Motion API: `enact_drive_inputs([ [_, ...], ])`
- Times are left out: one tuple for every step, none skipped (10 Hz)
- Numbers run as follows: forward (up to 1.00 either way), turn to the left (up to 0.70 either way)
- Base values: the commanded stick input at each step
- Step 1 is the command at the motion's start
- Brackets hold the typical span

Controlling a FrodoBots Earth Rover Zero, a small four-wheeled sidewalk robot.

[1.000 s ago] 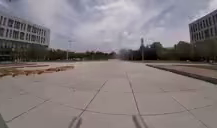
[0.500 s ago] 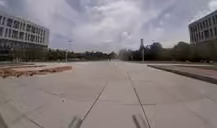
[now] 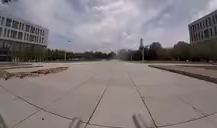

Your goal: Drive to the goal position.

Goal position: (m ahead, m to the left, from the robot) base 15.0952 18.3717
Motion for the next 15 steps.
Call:
enact_drive_inputs([
  [0.00,0.00],
  [0.00,0.00],
  [0.00,0.00],
  [0.00,0.00],
  [0.00,0.00],
  [0.00,0.00],
  [0.00,0.00],
  [0.00,0.00],
  [0.00,0.00],
  [1.00,0.00],
  [1.00,0.00],
  [1.00,0.00],
  [1.00,0.00],
  [1.00,0.00],
  [1.00,0.00],
])
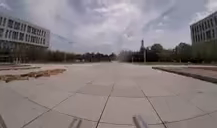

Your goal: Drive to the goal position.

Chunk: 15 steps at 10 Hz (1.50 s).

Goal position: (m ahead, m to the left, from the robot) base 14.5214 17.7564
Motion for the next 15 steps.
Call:
enact_drive_inputs([
  [0.89,0.00],
  [0.00,0.00],
  [0.00,-0.11],
  [0.00,-0.45],
  [0.00,-0.45],
  [0.00,-0.45],
  [0.00,-0.45],
  [0.90,-0.05],
  [1.00,0.00],
  [1.00,0.00],
  [1.00,0.00],
  [1.00,0.00],
  [1.00,0.00],
  [1.00,0.00],
  [1.00,0.00],
])
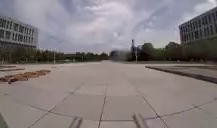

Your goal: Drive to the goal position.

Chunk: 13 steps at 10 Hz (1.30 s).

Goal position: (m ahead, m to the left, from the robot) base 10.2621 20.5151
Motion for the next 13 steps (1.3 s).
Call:
enact_drive_inputs([
  [1.00,0.00],
  [1.00,0.00],
  [1.00,0.00],
  [1.00,0.00],
  [1.00,0.05],
  [1.00,0.27],
  [1.00,0.27],
  [1.00,0.02],
  [1.00,0.00],
  [1.00,0.00],
  [1.00,0.00],
  [1.00,0.00],
  [1.00,0.00],
])
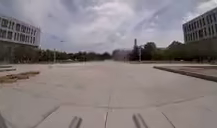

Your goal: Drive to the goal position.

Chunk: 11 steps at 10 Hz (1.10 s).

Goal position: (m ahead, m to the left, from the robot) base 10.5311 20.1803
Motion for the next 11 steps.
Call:
enact_drive_inputs([
  [1.00,0.00],
  [1.00,0.16],
  [1.00,0.27],
  [1.00,0.27],
  [1.00,0.17],
  [1.00,0.00],
  [1.00,0.00],
  [1.00,0.00],
  [1.00,0.00],
  [1.00,0.00],
  [1.00,0.00],
])
